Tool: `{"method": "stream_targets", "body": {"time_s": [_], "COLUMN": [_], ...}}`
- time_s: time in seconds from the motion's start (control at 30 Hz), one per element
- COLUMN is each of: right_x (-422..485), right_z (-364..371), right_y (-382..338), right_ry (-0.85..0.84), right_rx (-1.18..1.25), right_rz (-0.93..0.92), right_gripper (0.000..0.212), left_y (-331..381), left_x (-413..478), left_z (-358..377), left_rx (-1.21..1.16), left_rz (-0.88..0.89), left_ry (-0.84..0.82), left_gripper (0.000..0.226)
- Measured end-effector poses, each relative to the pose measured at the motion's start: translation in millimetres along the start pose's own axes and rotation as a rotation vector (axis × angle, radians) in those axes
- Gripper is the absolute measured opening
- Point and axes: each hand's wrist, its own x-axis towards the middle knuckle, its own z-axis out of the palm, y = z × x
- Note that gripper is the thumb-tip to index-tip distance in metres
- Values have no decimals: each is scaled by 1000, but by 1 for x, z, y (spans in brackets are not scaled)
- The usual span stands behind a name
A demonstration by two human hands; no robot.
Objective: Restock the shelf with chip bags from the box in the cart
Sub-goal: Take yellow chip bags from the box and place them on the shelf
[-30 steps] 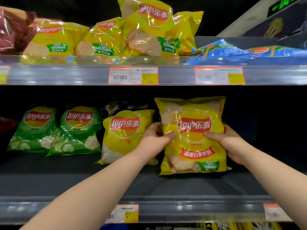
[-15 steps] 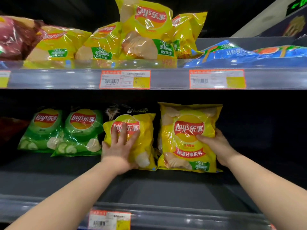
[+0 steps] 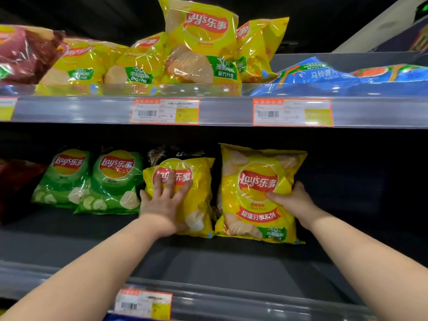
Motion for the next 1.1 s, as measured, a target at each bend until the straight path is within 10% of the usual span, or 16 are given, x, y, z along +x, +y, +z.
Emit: {"method": "stream_targets", "body": {"time_s": [0.17,0.37,0.57,1.1], "right_x": [-5,-26,-61,-267], "right_z": [-1,-5,20,256], "right_y": [-9,-31,-49,-111], "right_ry": [194,279,-48,-539], "right_rx": [-131,-711,-1235,-1135], "right_rz": [-176,-418,-558,-913], "right_gripper": [122,85,69,71], "left_y": [0,2,-4,-212], "left_x": [-7,-20,-54,-305], "left_z": [-13,-17,-25,-44], "left_rx": [5,-34,69,147], "left_rz": [-28,-37,16,-324], "left_ry": [24,92,118,-51], "left_gripper": [109,93,84,83]}}
